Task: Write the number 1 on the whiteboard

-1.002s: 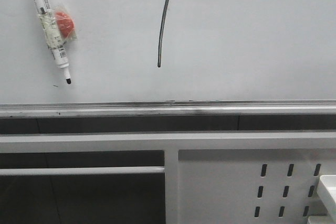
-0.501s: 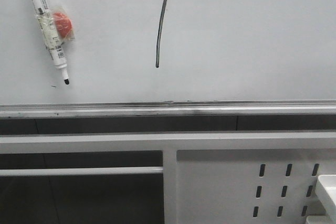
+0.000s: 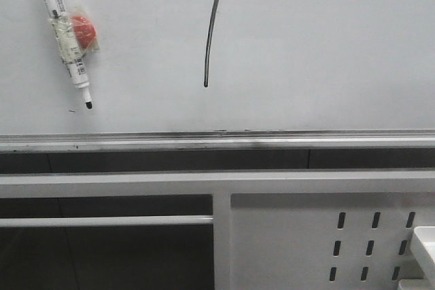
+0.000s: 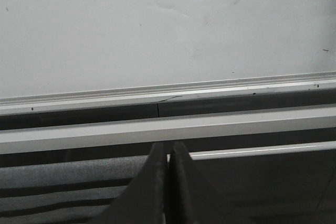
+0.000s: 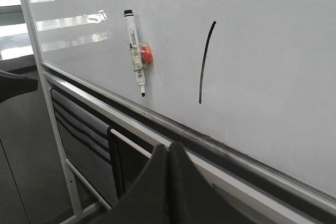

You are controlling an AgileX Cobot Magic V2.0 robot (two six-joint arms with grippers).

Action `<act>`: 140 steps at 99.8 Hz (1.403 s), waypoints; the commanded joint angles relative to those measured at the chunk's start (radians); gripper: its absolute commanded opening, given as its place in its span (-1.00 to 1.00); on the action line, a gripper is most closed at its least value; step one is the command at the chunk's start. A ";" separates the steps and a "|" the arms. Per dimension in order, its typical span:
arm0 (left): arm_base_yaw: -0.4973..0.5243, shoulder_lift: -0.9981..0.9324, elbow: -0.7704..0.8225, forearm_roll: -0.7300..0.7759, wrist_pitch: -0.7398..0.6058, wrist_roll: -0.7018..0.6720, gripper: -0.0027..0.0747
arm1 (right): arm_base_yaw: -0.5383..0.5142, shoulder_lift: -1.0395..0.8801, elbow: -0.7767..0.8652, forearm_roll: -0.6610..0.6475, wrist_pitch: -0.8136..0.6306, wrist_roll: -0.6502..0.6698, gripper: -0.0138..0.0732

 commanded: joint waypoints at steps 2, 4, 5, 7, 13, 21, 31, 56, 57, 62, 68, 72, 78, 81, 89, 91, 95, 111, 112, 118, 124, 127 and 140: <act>-0.009 -0.022 0.035 0.000 -0.050 0.000 -0.98 | -0.005 0.010 -0.025 0.001 -0.052 -0.005 -0.84; -0.009 -0.022 0.035 0.000 -0.050 0.000 -0.98 | -0.005 0.010 -0.025 0.001 -0.052 -0.005 -0.84; -0.009 -0.022 0.035 0.000 -0.050 0.000 -0.98 | -0.005 0.010 -0.025 0.001 -0.052 -0.005 -0.84; -0.009 -0.022 0.035 0.000 -0.050 0.000 -0.98 | -0.005 0.010 -0.025 0.001 -0.052 -0.005 -0.84; -0.009 -0.022 0.035 0.000 -0.050 0.000 -0.98 | -0.005 0.010 -0.025 0.001 -0.052 -0.005 -0.84; -0.009 -0.022 0.035 0.000 -0.050 0.000 -0.98 | -0.005 0.010 -0.025 0.001 -0.052 -0.005 -0.84; -0.009 -0.022 0.035 0.000 -0.050 0.000 -0.98 | -0.005 0.010 -0.025 0.001 -0.052 -0.005 -0.84; -0.009 -0.022 0.035 0.000 -0.050 0.000 -0.98 | -0.005 0.010 0.042 -0.123 -0.045 0.010 -0.84; -0.009 -0.022 0.035 0.000 -0.050 0.000 -0.98 | -0.005 0.010 0.051 -0.140 -0.045 0.012 -0.84; -0.009 -0.022 0.035 0.000 -0.050 0.000 -0.98 | -0.005 0.010 0.082 -0.240 -0.084 0.082 -0.84; -0.009 -0.022 0.035 0.000 -0.050 0.000 -0.98 | -0.011 0.010 0.107 -0.328 -0.132 0.236 -0.84; -0.009 -0.022 0.035 0.000 -0.050 0.000 -0.98 | -0.022 0.010 0.103 -0.412 -0.127 0.299 -0.84; -0.009 -0.022 0.035 0.000 -0.052 0.000 -0.98 | -0.046 0.010 0.103 -0.496 -0.140 0.394 -0.84; -0.009 -0.022 0.035 0.000 -0.052 0.000 -0.98 | -0.064 0.009 0.103 -0.521 -0.144 0.425 -0.84; -0.009 -0.022 0.035 0.000 -0.053 0.000 -0.98 | -0.134 0.009 0.103 -0.564 -0.138 0.477 -0.84; -0.009 -0.022 0.035 0.000 -0.053 0.000 -0.98 | -0.149 0.009 0.103 -0.576 -0.133 0.492 -0.84; -0.009 -0.022 0.035 0.000 -0.053 0.000 -0.98 | -0.195 0.009 0.103 -0.601 -0.122 0.528 -0.84; -0.009 -0.022 0.035 0.000 -0.053 0.000 -0.98 | -0.364 -0.030 0.103 -0.790 -0.045 0.742 -0.84; -0.009 -0.022 0.035 0.000 -0.053 0.000 -0.98 | -0.371 -0.038 0.103 -0.811 -0.041 0.764 -0.84; -0.009 -0.022 0.035 0.000 -0.053 0.000 -0.98 | -0.422 -0.074 0.103 -0.860 -0.007 0.820 -0.84; -0.009 -0.022 0.035 0.000 -0.053 0.000 -0.98 | -0.487 -0.122 0.103 -0.859 0.037 0.820 -0.84; -0.009 -0.022 0.035 0.000 -0.053 0.000 -0.98 | -0.507 -0.147 0.103 -0.859 0.059 0.820 -0.84; -0.009 -0.022 0.035 0.000 -0.055 0.000 -0.98 | -0.620 -0.157 0.105 -0.859 0.100 0.820 -0.84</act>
